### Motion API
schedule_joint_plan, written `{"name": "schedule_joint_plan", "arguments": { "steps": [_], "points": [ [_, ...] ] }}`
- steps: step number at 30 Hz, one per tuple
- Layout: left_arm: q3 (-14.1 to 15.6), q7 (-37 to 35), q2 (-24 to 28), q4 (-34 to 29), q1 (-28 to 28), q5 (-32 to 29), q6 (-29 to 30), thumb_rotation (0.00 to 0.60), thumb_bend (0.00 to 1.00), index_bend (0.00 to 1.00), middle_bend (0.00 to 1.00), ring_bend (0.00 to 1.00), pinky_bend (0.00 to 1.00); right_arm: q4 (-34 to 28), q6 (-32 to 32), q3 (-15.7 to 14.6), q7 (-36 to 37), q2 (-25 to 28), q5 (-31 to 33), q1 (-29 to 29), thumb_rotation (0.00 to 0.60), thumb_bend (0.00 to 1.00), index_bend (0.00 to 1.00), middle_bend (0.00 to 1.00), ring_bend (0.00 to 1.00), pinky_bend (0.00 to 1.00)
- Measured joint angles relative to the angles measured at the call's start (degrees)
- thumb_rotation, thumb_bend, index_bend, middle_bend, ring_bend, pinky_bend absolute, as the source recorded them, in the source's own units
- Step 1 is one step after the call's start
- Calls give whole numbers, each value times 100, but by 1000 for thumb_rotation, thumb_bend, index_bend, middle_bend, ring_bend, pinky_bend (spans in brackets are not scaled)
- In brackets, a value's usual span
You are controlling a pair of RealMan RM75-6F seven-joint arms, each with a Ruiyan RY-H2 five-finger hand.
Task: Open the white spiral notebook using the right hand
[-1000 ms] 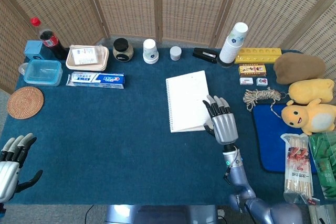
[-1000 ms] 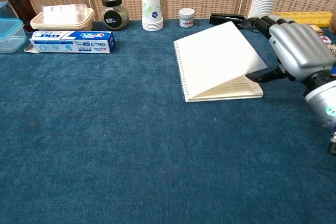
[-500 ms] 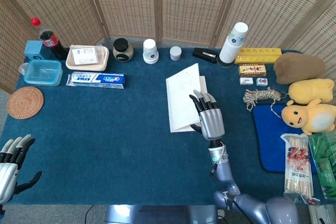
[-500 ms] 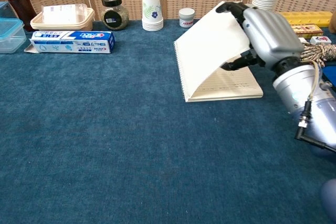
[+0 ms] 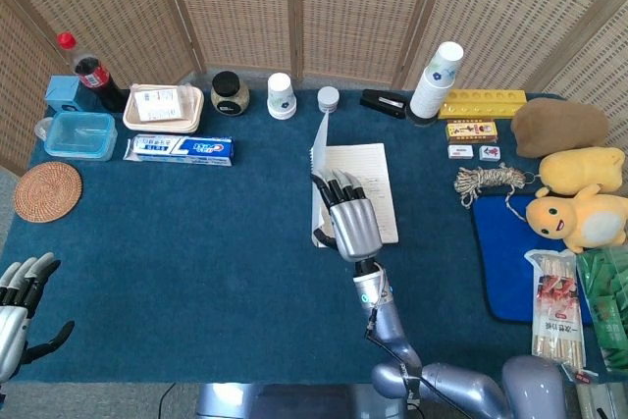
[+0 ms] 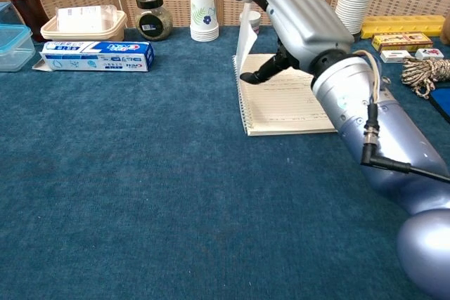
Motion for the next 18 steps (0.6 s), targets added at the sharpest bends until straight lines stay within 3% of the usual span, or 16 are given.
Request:
{"name": "schedule_joint_plan", "arguments": {
  "steps": [18],
  "points": [
    [50, -221, -59, 204, 38, 5, 4, 600, 252, 130, 42, 2, 0, -837, -209, 27, -831, 94, 157, 282, 599, 162, 73, 138, 109, 204]
  ]
}}
